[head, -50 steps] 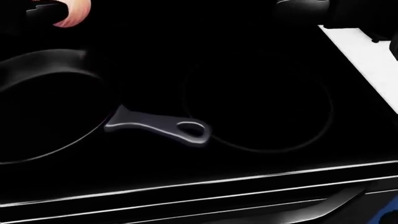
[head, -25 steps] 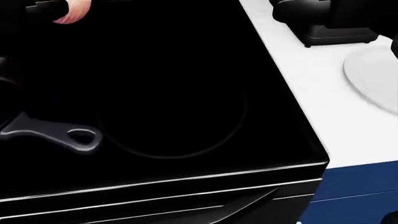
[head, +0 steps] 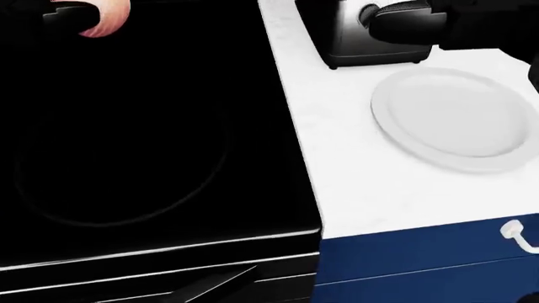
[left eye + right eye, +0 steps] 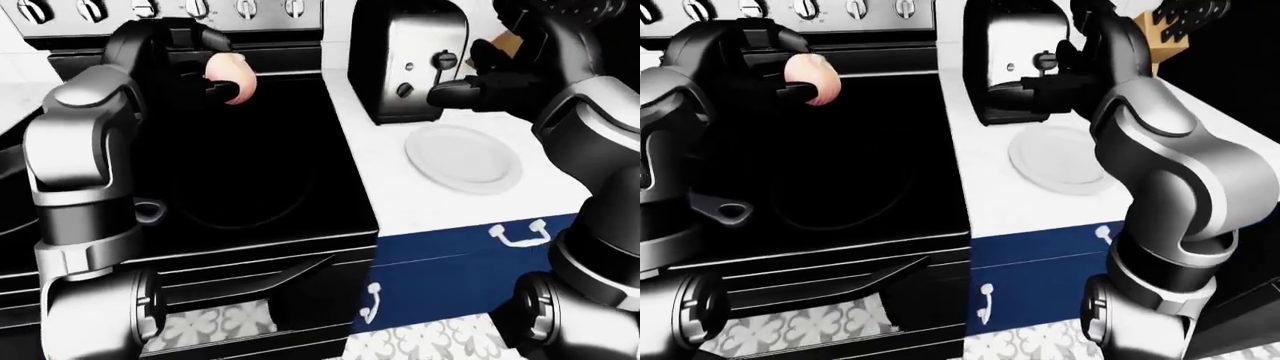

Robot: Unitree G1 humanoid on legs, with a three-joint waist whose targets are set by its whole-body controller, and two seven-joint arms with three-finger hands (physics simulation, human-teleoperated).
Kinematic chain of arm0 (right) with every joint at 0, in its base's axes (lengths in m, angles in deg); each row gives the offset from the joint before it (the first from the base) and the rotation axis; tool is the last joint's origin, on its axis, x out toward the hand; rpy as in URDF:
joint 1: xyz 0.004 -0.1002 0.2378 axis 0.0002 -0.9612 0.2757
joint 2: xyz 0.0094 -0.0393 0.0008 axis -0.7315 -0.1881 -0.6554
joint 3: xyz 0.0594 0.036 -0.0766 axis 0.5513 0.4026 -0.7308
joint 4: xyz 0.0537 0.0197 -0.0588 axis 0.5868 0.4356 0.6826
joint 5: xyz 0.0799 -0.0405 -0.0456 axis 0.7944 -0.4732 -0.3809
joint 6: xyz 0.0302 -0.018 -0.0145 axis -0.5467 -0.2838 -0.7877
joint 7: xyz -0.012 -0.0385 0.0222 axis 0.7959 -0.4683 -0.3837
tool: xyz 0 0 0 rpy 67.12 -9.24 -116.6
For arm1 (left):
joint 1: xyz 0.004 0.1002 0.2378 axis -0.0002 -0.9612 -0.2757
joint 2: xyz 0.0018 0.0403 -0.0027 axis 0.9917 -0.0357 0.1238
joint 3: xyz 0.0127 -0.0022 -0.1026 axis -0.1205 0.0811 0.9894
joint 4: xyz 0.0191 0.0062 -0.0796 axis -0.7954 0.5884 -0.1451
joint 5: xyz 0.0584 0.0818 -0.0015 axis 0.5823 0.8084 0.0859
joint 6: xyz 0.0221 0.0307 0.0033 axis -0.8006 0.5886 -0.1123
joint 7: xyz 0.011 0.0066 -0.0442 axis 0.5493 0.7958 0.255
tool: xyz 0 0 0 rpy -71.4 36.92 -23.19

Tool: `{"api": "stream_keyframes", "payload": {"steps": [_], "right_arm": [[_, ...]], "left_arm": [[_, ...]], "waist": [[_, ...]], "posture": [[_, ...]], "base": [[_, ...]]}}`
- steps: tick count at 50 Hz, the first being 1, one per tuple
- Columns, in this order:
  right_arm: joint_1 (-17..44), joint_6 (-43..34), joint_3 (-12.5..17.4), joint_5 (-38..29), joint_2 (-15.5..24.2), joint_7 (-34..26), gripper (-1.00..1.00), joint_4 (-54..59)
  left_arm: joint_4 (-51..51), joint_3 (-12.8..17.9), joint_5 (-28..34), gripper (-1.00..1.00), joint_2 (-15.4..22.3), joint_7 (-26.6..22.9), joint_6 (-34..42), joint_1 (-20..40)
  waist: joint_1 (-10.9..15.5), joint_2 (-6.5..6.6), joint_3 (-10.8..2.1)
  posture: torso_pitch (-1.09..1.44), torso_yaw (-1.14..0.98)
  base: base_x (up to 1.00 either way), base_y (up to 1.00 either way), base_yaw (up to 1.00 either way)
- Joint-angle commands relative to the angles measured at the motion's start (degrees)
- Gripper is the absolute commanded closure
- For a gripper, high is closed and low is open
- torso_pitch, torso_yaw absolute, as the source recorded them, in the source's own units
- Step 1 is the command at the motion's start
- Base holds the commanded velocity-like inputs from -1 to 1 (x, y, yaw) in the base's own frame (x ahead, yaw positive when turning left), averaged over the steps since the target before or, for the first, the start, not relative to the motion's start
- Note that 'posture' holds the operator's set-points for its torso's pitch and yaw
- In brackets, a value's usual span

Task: Pick the onion from the pan and place it on the plate.

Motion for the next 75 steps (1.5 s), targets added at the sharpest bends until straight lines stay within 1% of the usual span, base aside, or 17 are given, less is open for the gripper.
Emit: {"api": "stream_keyframes", "payload": {"steps": [1, 5, 6, 10, 15, 18, 19, 30, 33, 34, 38, 42, 43, 45, 46, 55, 75], "right_arm": [[1.86, 1.84, 0.29, 0.3, 0.46, -0.19, -1.0, -1.09], [1.82, 1.68, 0.31, 0.44, 0.47, -0.16, -1.0, -1.23], [1.94, 1.56, 0.37, 0.52, 0.51, -0.13, -1.0, -1.24], [1.84, 1.62, 0.33, 0.56, 0.57, -0.16, -1.0, -1.26], [1.83, 1.76, 0.35, 0.65, 0.66, -0.23, -1.0, -1.17], [1.96, 1.29, 0.42, 0.87, 0.61, -0.05, -1.0, -1.46], [2.03, 1.18, 0.44, 0.92, 0.58, 0.03, -1.0, -1.49], [0.79, 1.76, 0.21, 0.76, 0.24, -0.06, -1.0, -1.94], [0.96, 1.46, 0.27, 0.79, 0.23, 0.03, -1.0, -2.03], [0.9, 1.55, 0.29, 0.76, 0.22, 0.01, -1.0, -1.97], [0.83, 1.58, 0.21, 0.69, 0.13, 0.04, -1.0, -2.05], [0.78, 1.43, 0.17, 0.68, -0.06, 0.19, -1.0, -2.32], [0.69, 1.67, 0.28, 0.64, -0.1, 0.15, -1.0, -2.21], [1.1, 1.14, 0.63, 0.91, 0.02, 0.37, -1.0, -2.34], [1.0, 1.19, 0.63, 0.94, 0.07, 0.37, -1.0, -2.4], [0.78, 1.71, 0.24, 1.08, 0.02, 0.51, -1.0, -2.19], [0.78, 2.47, -0.21, 0.13, -0.32, 0.05, -1.0, -1.76]], "left_arm": [[-2.32, 1.86, 0.4, 0.4, 1.48, 0.94, -2.15, 2.57], [-2.3, 1.88, 0.4, 0.4, 1.43, 0.94, -2.16, 2.57], [-2.21, 1.9, 0.4, 0.4, 1.44, 0.97, -2.22, 2.62], [-2.31, 1.76, 0.41, 0.4, 1.42, 0.98, -1.91, 2.92], [-2.26, 1.74, 0.46, 0.38, 1.42, 0.91, -1.99, 2.9], [-2.24, 1.8, 0.44, 0.39, 1.32, 0.9, -2.15, 2.71], [-2.36, 1.82, 0.44, 0.4, 1.35, 0.9, -2.04, 2.67], [-2.94, 2.01, 0.19, 0.4, 1.27, 1.09, -1.92, 1.95], [-2.94, 2.09, 0.14, 0.41, 1.32, 1.16, -1.96, 1.86], [-3.05, 2.09, 0.11, 0.4, 1.34, 1.18, -1.84, 1.85], [-2.79, 2.09, 0.04, 0.41, 1.36, 1.23, -2.08, 1.96], [-2.88, 2.13, -0.04, 0.42, 1.29, 1.29, -2.27, 1.59], [-2.79, 2.14, -0.06, 0.41, 1.29, 1.32, -2.42, 1.55], [-2.99, 2.04, -0.12, 0.42, 1.38, 1.34, -1.89, 1.98], [-2.9, 2.02, -0.1, 0.42, 1.36, 1.38, -1.96, 2.04], [-2.27, 2.08, -0.21, 0.43, 1.15, 1.53, -2.83, 1.74], [-2.17, 1.87, -0.85, 0.44, 0.98, 1.98, -2.54, 2.76]], "waist": [[0.31, 0.06, -1.51], [0.01, 4.31, -2.38], [0.41, 2.35, -2.02], [0.09, 2.93, -3.25], [0.26, -0.25, -2.12], [0.38, -6.56, -3.23], [0.22, -4.08, -2.57], [0.5, 0.5, -1.77], [0.26, 3.48, -2.38], [0.59, 1.86, -2.21], [0.11, 2.67, -3.27], [0.17, 0.32, -2.22], [0.19, -0.52, -2.15], [0.25, -6.4, -1.69], [0.44, -4.15, -0.26], [-0.77, 1.55, -0.96], [0.11, -1.21, -1.96]], "posture": [[0.0, 0.0], [0.0, 0.0], [0.0, 0.0], [0.0, 0.0], [0.0, 0.0], [0.0, 0.0], [0.0, 0.0], [0.0, 0.0], [0.0, 0.0], [0.0, 0.0], [0.0, 0.0], [0.0, 0.0], [0.0, 0.0], [0.0, 0.0], [0.0, 0.0], [0.0, 0.0], [0.0, 0.0]], "base": [[0.0, -0.39, 0.0], [0.0, -0.39, 0.0], [0.0, -0.38, 0.0], [0.0, -0.38, 0.0], [0.0, -0.38, 0.0], [0.0, -0.38, 0.0], [0.0, -0.38, 0.0], [0.0, -0.38, 0.0], [0.0, -0.37, 0.0], [0.0, -0.36, 0.0], [0.0, -0.34, 0.0], [0.0, -0.35, 0.0], [0.0, -0.16, 0.0], [0.0, 0.0, 0.0], [0.0, 0.0, 0.0], [0.0, 0.0, 0.0], [0.0, 0.0, 0.0]]}}
